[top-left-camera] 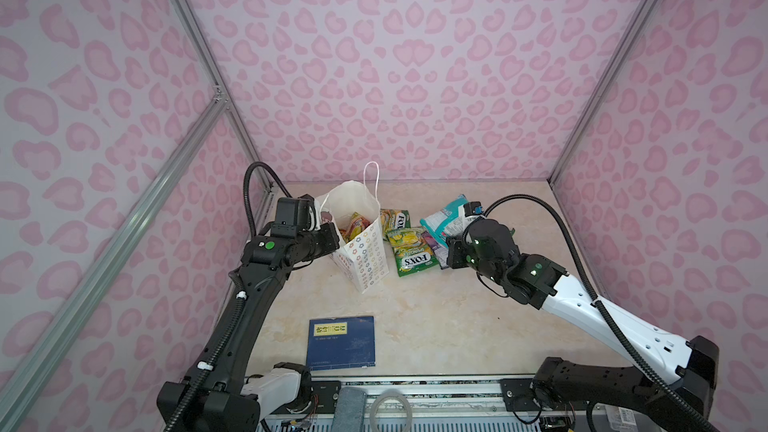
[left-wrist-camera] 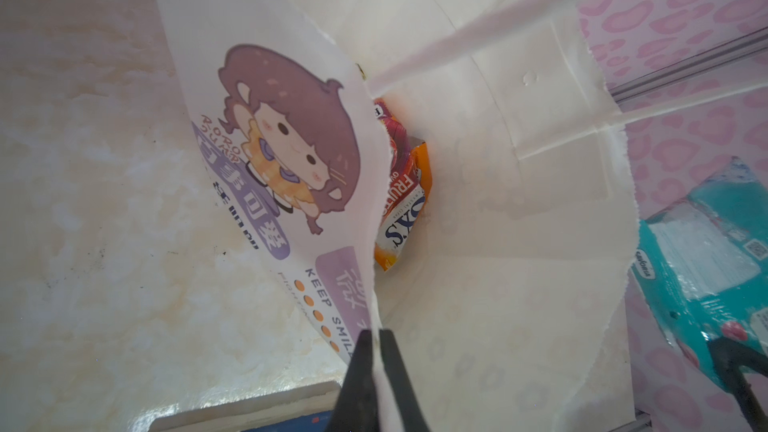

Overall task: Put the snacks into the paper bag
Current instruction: 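Lift the teal-and-red bag and carry it over the paper bag opening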

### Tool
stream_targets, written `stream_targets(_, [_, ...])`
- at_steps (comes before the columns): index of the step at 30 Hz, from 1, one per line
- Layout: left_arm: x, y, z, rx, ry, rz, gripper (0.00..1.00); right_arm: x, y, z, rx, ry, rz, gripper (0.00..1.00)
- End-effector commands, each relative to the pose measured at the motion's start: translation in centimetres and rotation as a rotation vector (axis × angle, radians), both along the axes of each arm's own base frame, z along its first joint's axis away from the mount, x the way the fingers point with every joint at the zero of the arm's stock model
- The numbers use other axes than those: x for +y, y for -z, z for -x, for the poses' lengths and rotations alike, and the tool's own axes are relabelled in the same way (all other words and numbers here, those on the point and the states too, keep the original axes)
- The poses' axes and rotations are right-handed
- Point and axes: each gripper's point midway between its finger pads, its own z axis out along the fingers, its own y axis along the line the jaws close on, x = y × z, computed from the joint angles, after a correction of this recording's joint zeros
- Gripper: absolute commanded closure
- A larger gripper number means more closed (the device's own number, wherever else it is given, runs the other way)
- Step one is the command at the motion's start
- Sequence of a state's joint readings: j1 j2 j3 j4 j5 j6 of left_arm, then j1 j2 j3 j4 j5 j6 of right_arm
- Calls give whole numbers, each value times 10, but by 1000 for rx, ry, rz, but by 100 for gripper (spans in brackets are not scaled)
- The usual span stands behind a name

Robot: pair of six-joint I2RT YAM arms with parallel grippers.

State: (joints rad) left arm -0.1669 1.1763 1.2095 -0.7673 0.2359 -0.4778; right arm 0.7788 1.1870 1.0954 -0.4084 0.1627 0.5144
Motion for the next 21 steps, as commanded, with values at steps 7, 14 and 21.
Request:
stream_targets(7, [8,6,-1,6,-12,14,92,-4,-61,-3,-177,24,49,100])
stream_targets(14, [9,7,-2,6,-14,23,92,17,-125,-2,-306,-25,53,100])
stream_targets(21, [8,9,-3,12,-10,33,92,59,-170,-1,-396,-105,61,100])
